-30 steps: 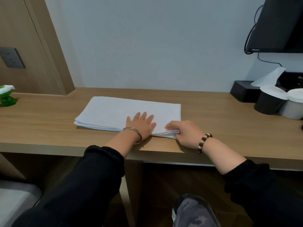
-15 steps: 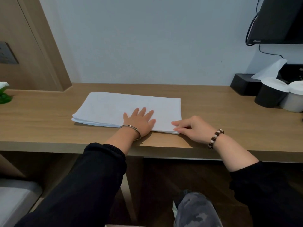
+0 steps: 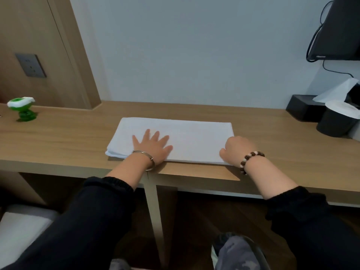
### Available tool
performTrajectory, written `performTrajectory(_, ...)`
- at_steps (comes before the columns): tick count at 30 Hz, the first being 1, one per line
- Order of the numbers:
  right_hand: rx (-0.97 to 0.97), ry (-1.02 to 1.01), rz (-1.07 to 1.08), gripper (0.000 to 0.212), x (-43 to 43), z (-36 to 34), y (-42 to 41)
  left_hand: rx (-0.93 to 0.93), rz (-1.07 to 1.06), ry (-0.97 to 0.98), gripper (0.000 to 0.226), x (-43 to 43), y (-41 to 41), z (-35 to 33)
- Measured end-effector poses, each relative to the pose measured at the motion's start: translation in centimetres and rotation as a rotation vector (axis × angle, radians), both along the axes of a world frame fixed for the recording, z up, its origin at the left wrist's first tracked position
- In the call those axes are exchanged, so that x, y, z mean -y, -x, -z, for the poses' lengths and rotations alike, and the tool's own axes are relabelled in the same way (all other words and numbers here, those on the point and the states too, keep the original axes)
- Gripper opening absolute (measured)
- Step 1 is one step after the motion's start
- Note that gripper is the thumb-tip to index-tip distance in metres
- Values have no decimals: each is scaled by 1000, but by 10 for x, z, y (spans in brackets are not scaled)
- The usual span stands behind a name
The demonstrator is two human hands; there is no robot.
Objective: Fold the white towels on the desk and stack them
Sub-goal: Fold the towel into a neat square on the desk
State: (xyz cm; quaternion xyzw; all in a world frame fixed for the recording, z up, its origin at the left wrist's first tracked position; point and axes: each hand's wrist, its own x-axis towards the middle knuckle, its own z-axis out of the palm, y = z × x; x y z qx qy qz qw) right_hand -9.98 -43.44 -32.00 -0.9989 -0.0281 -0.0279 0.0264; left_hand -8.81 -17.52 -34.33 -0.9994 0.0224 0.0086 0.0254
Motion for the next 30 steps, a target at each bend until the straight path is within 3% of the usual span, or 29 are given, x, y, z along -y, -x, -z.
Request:
performTrajectory(3, -24, 169, 87, 24, -10, -9, -9, -42, -54, 38, 56, -17, 6, 7)
performTrajectory(5, 76, 255, 92, 30, -33, -11, -17, -40, -72, 77, 57, -7, 9, 10)
performTrajectory(7, 128, 111, 21, 39, -60, -6, -26, -48, -98, 110, 56, 11, 11, 12)
performTrajectory(10, -44, -91, -57, 52, -91, 16, -29, -91, -128, 139, 54, 24, 14, 9)
performTrajectory(18, -123, -49, -145, 60, -69, 33, -39, -87, -68, 15, 56, -42, 12, 3)
performTrajectory(21, -140, -19, -167, 60, -59, 32, -44, -161, -98, 102, 58, -27, 20, 4)
performTrajectory(28, -243, 56, -124, 54, -3, 10, -59, -238, 213, 332, 48, 1, 43, -22)
performTrajectory(30, -224, 110, -93, 52, -9, 5, -60, -216, 286, 317, 49, -5, 51, -19)
